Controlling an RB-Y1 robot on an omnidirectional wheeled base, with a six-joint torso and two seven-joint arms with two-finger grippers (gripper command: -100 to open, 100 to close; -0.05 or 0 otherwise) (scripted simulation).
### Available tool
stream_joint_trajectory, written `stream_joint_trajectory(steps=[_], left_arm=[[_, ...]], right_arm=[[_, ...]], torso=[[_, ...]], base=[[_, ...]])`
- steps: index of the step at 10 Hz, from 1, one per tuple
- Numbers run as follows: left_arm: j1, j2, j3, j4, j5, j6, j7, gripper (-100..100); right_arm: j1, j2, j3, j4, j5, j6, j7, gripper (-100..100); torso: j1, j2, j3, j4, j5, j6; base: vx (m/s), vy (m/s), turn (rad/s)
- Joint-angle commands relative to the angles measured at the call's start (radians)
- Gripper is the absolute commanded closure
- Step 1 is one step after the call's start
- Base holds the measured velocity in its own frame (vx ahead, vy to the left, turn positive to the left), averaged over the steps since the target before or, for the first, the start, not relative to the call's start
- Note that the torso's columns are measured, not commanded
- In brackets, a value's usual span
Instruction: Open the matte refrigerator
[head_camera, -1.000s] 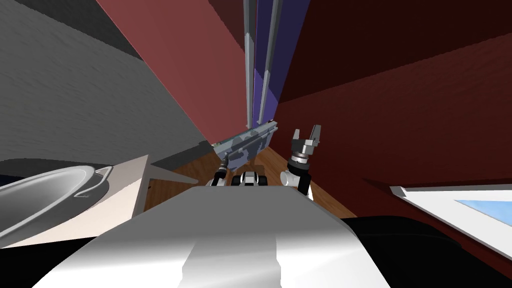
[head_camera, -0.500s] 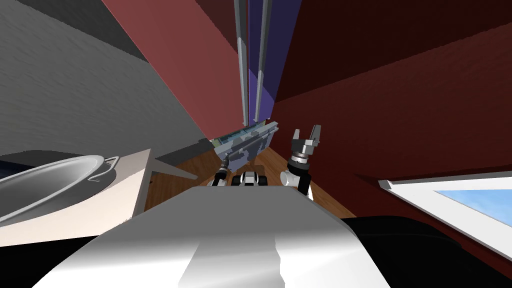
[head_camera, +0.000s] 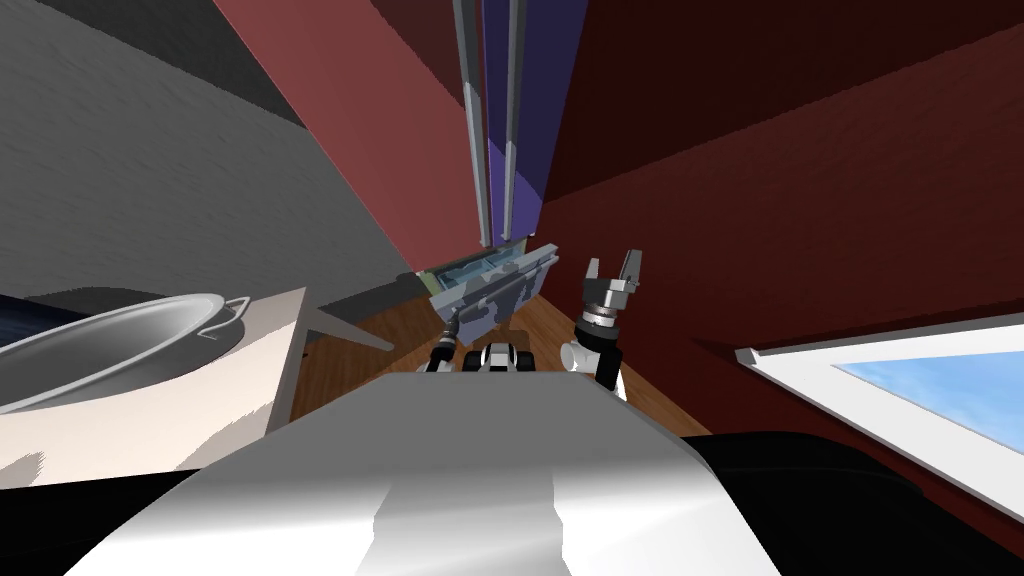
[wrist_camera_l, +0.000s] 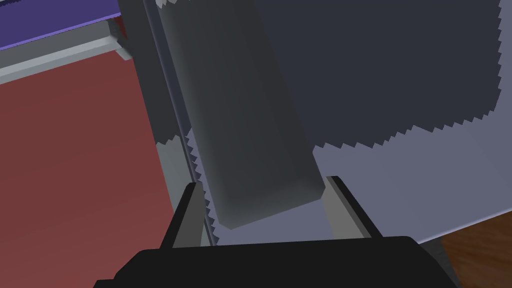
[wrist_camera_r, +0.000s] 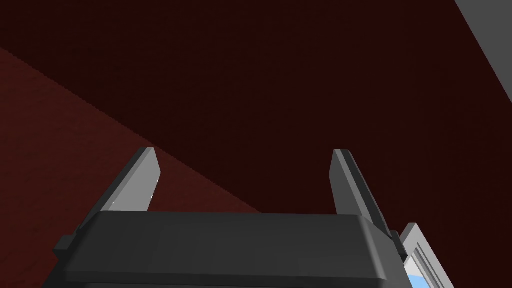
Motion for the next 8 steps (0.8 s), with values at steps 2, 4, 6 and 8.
stream_joint_trajectory(steps=[2,4,6,8], left_arm=[[0.008,0.000,-0.006,-0.059,-0.004,0.048,0.004,-100],[0.013,0.001,-0.010,-0.115,-0.007,0.099,0.010,-100],[0.017,0.002,-0.014,-0.170,-0.009,0.151,0.016,-100],[0.019,0.003,-0.016,-0.198,-0.010,0.177,0.019,-100]], right_arm=[[0.000,0.000,0.000,0.000,0.000,0.000,0.000,0],[0.000,0.000,0.000,0.000,0.000,0.000,0.000,0],[0.000,0.000,0.000,0.000,0.000,0.000,0.000,0],[0.000,0.000,0.000,0.000,0.000,0.000,0.000,0]], torso=[[0.002,0.000,0.001,0.000,0.001,0.000],[0.004,-0.001,0.000,0.000,0.001,-0.001],[0.000,0.002,0.002,0.000,0.000,-0.001],[-0.003,0.006,0.004,0.004,-0.002,-0.001]], base=[[-0.044,-0.021,-0.009],[-0.026,0.026,-0.013],[-0.027,0.010,-0.011],[-0.026,0.001,-0.010]])
